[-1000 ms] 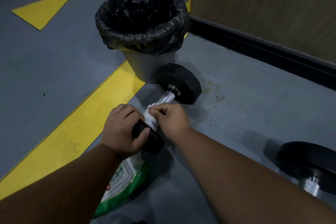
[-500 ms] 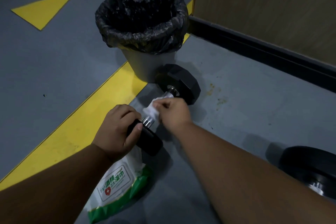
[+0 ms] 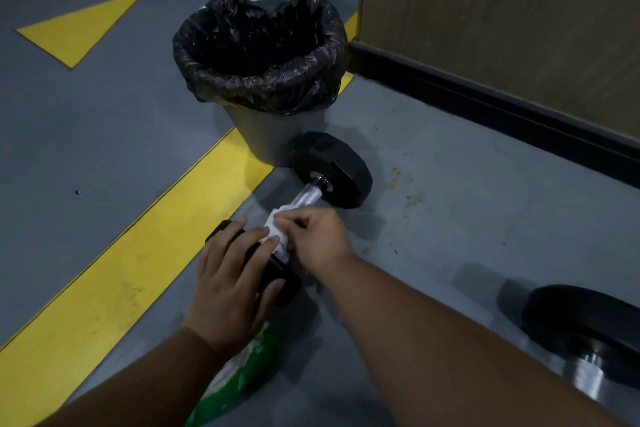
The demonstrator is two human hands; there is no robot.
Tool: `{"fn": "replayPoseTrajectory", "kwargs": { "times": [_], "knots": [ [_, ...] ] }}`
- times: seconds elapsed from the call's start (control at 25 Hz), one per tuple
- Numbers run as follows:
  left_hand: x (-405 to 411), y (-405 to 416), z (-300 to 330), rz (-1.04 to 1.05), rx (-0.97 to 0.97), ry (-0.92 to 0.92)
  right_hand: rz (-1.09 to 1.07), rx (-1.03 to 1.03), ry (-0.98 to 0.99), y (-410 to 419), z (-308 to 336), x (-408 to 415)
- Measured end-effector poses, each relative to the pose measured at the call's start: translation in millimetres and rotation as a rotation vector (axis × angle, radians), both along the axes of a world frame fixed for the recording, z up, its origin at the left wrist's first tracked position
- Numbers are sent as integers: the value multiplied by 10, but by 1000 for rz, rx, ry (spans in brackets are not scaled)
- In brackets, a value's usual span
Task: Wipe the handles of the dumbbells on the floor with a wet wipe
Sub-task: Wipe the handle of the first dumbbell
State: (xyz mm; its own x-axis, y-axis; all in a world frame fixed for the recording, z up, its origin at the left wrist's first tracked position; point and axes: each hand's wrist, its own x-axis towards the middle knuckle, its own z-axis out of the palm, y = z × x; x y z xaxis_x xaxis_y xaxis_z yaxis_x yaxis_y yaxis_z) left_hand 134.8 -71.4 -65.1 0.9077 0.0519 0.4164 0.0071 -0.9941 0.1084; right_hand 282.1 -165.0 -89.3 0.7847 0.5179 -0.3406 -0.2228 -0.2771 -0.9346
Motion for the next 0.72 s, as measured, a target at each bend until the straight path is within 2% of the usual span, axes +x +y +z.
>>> {"fn": "replayPoseTrajectory", "kwargs": {
  "times": [0.12, 0.2, 0.32, 0.4, 0.52, 0.6, 0.72],
  "knots": [
    [60, -13, -35, 21, -10, -62, -112, -54, -82, -8, 113, 232],
    [62, -37, -54, 24, -15, -88, -123, -26, -16, -17, 139, 140],
    [71, -3, -58, 17, -16, -106, 58, -65, 61, -57, 133, -185],
    [92, -12, -51, 26, -7, -110, 93, -10, 79, -62, 129, -171],
    [73, -34, -37, 35, -7, -101, -79, -34, -17, -21, 100, 152],
    [58, -39, -36, 31, -13, -96, -189, -38, -10, -16, 98, 253],
    [57, -31, -38, 33, -18, -105, -123, 50, 100, -71, 76, -56]
  ]
}}
